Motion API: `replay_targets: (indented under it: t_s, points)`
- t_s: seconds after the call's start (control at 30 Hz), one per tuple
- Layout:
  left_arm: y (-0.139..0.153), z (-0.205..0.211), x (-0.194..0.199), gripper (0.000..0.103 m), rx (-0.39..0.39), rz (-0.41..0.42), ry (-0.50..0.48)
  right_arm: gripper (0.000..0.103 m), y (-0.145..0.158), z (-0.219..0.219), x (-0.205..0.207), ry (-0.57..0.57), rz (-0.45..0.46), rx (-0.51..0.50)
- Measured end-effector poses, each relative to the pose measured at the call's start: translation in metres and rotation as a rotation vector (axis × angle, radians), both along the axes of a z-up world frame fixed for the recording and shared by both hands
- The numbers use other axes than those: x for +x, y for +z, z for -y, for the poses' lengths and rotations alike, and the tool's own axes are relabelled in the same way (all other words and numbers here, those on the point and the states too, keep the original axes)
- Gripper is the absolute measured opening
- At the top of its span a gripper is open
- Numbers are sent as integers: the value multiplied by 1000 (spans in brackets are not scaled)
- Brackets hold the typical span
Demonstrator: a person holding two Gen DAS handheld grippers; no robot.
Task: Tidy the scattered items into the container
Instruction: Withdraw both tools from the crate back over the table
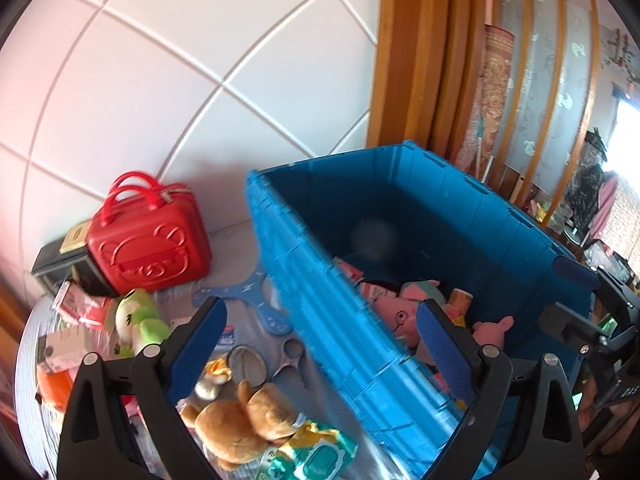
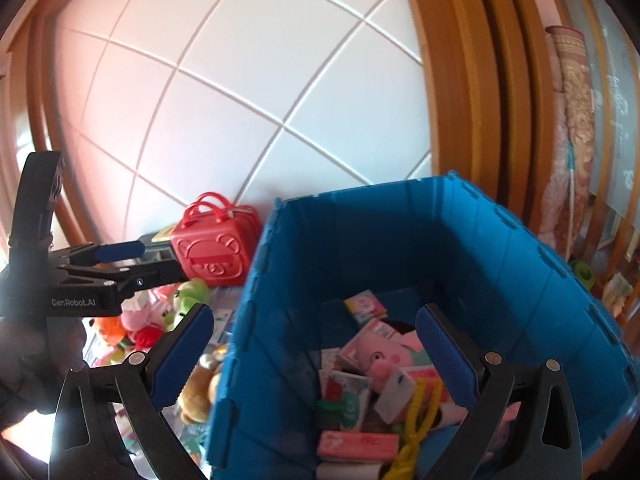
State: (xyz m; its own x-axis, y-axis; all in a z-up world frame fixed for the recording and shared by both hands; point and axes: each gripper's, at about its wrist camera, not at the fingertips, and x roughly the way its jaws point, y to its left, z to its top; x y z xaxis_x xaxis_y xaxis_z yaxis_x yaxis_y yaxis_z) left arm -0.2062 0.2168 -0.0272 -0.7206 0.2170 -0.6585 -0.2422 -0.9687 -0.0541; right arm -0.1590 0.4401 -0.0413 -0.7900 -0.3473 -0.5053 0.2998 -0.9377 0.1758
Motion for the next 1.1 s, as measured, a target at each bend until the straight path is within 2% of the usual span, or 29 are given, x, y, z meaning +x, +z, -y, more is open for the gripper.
replay_targets:
  t_s: [0.3,0.57,0.9,1.1]
  points:
    - [-24,106,37,97,1,37,170,103,-2,81,6,135,9,30]
    - [-63,216,77,97,-6,97,351,103,-19,161,19,246,47,74]
    - [-110,329,131,97,0,192,519,103,-66,242,32,324,132,134]
    - [-149,392,162,97,-6,267,611,103,-116,289,27,357,214,196]
